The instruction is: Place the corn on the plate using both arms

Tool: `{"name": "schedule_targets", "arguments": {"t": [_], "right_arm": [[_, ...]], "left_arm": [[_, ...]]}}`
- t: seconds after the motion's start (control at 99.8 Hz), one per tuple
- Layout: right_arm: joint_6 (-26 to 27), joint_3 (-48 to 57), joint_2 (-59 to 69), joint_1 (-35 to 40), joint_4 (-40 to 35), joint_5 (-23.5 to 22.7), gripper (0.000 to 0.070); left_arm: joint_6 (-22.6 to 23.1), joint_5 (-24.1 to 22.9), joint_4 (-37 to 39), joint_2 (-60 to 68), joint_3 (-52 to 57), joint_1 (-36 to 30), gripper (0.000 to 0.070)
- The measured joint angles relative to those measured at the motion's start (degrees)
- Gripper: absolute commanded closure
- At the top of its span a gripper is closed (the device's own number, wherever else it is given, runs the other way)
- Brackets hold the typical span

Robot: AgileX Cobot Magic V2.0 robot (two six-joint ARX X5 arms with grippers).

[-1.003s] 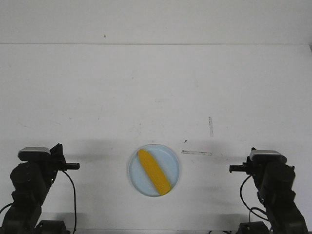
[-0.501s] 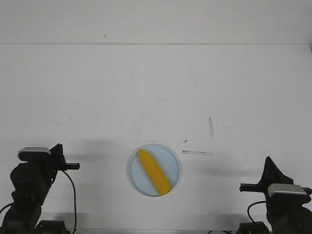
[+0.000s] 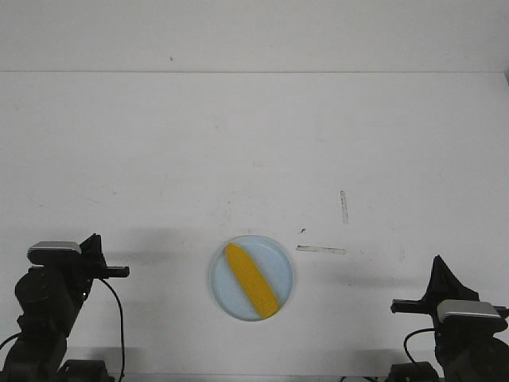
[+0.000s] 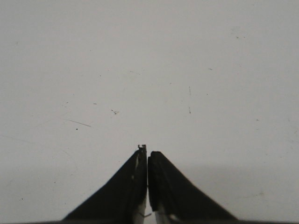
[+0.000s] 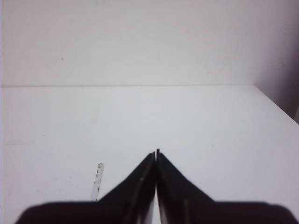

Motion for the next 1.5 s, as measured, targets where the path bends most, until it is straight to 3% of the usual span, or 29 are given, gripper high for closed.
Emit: {"name": "schedule_targets", "arguments": {"t": [0.511, 0.992, 1.504], "right_arm": [[0.0, 0.0, 0.0, 0.0, 0.04, 0.0, 0.0696], [0.0, 0.0, 0.0, 0.0, 2.08, 0.02, 0.0696], [-0.02, -0.07, -0.02, 0.07, 2.23, 0.07, 0.0696]], "left_arm": [[0.0, 0.0, 0.59, -4.98, -1.86, 0.04, 0.07], [-0.04, 0.07, 18.99, -27.26, -32.13, 2.21, 0.0699], [-1.09, 0.9, 20.5, -27.26, -31.93, 2.16, 0.0699]]}}
